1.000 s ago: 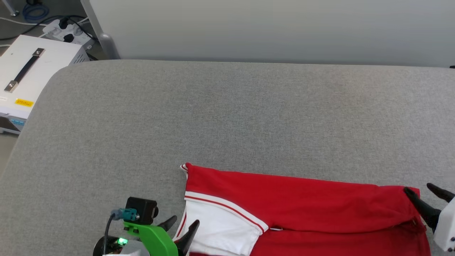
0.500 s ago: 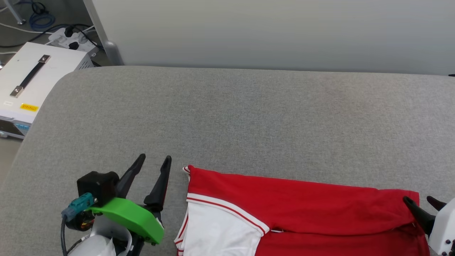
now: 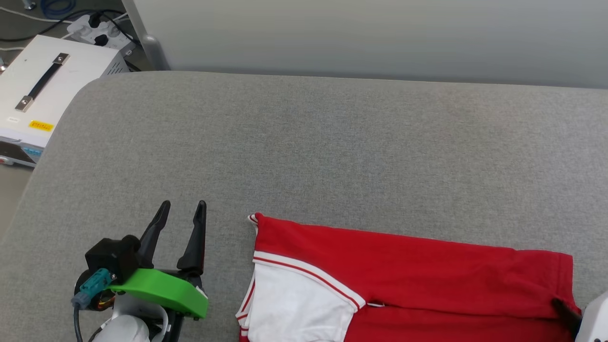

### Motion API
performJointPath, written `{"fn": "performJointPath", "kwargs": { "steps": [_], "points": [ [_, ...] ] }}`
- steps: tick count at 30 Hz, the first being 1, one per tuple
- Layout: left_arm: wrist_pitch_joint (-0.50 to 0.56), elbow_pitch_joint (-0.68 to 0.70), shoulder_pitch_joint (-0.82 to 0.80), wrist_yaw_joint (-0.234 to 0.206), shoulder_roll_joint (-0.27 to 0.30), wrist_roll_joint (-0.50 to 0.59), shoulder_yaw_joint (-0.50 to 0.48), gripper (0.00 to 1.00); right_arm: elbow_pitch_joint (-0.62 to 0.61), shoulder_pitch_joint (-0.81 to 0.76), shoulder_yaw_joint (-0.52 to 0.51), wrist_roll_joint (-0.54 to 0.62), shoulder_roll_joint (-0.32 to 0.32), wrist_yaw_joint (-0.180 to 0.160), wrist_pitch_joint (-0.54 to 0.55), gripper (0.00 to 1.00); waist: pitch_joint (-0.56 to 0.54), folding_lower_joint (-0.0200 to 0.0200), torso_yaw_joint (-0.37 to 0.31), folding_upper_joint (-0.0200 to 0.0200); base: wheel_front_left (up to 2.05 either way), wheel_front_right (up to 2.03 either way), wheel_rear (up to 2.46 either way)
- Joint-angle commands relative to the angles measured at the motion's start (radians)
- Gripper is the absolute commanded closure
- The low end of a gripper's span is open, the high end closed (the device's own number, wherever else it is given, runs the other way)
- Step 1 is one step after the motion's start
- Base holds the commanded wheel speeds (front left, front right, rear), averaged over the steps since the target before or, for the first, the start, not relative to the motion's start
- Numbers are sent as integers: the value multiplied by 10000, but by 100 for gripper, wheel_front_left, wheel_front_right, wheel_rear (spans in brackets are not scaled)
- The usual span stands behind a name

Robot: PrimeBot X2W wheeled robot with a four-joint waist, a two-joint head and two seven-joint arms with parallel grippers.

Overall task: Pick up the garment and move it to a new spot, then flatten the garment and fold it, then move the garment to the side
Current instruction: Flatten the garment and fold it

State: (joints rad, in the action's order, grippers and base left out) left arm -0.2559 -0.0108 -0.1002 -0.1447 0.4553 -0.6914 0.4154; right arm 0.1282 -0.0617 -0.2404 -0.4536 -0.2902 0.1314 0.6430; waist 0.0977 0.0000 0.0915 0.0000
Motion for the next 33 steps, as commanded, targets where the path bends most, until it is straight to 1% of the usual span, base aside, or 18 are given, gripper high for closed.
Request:
{"fn": "performJointPath", "kwargs": {
  "steps": [1,8,9,12,16,20,25,26,27,28,29,30,33],
  "points": [
    [-56,-40,155,129,-126,210,-139,0,109,-100,-99,108,61,-7,20,0,74,0,51,0,0,0,0],
    [-57,-277,166,700,-601,716,-675,0,879,104,-329,126,322,-7,-86,0,371,0,114,0,0,0,0],
    [-57,-355,137,829,-699,821,-770,0,1117,182,-309,71,364,-7,-90,0,434,0,130,0,0,0,0],
    [-58,-452,110,979,-823,957,-884,0,1420,254,-134,-132,470,-7,-68,0,504,0,149,0,0,0,0],
    [-58,-654,93,1162,-992,1059,-950,0,1572,249,591,-711,509,-7,-6,0,565,0,157,0,0,0,0],
    [-58,-887,39,1321,-1094,1161,-863,0,1668,268,1095,-1271,490,-7,-41,0,539,0,176,0,0,0,0],
    [-58,-1066,21,1427,-1185,1242,-870,0,1738,309,1640,-1690,447,-7,-155,0,429,0,193,0,0,0,0],
    [-58,-1091,24,1442,-1201,1257,-878,0,1756,315,1723,-1766,428,-7,-187,5,401,0,195,0,0,0,0],
    [-58,-1110,27,1454,-1213,1268,-888,0,1770,325,1779,-1829,414,-7,-217,35,380,0,196,0,0,0,0],
    [-58,-1132,30,1468,-1226,1278,-903,0,1790,336,1833,-1892,387,-7,-266,58,356,0,196,0,0,0,0],
    [-58,-1150,34,1480,-1235,1287,-914,0,1805,347,1866,-1909,348,-7,-329,78,334,0,196,0,0,0,0],
    [-58,-1175,41,1495,-1243,1300,-923,0,1836,359,1902,-1896,284,-7,-421,100,306,0,195,0,0,0,0],
    [-58,-1230,64,1526,-1262,1320,-950,0,1933,393,1952,-1777,73,-7,-741,100,231,0,185,0,0,0,0]
  ]
}}
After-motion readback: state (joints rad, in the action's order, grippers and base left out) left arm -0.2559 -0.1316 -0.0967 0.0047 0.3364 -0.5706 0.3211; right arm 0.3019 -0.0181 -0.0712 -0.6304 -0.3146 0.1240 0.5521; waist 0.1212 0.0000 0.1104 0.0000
